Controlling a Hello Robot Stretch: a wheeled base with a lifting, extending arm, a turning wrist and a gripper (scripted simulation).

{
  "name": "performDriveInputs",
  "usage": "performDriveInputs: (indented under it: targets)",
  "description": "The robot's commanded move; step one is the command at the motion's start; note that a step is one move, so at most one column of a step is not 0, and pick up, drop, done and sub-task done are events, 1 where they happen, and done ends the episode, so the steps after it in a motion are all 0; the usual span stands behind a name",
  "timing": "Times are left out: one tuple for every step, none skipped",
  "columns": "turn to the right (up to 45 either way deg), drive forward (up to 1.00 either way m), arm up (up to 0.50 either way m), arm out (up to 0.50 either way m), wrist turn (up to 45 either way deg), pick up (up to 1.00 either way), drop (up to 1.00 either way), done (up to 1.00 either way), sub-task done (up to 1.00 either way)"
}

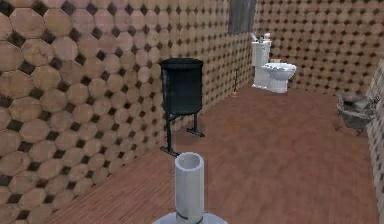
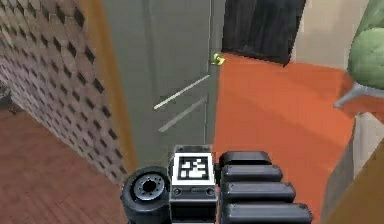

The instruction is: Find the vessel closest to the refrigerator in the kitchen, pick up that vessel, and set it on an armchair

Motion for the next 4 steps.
performDriveInputs:
  targets:
    - [45.0, 0.0, 0.0, 0.0, 0.0, 0.0, 0.0, 0.0, 0.0]
    - [27.0, 0.0, 0.0, 0.0, 0.0, 0.0, 0.0, 0.0, 0.0]
    - [0.0, 0.2, 0.0, 0.0, 0.0, 0.0, 0.0, 0.0, 0.0]
    - [45.0, 0.0, 0.0, 0.0, 0.0, 0.0, 0.0, 0.0, 0.0]
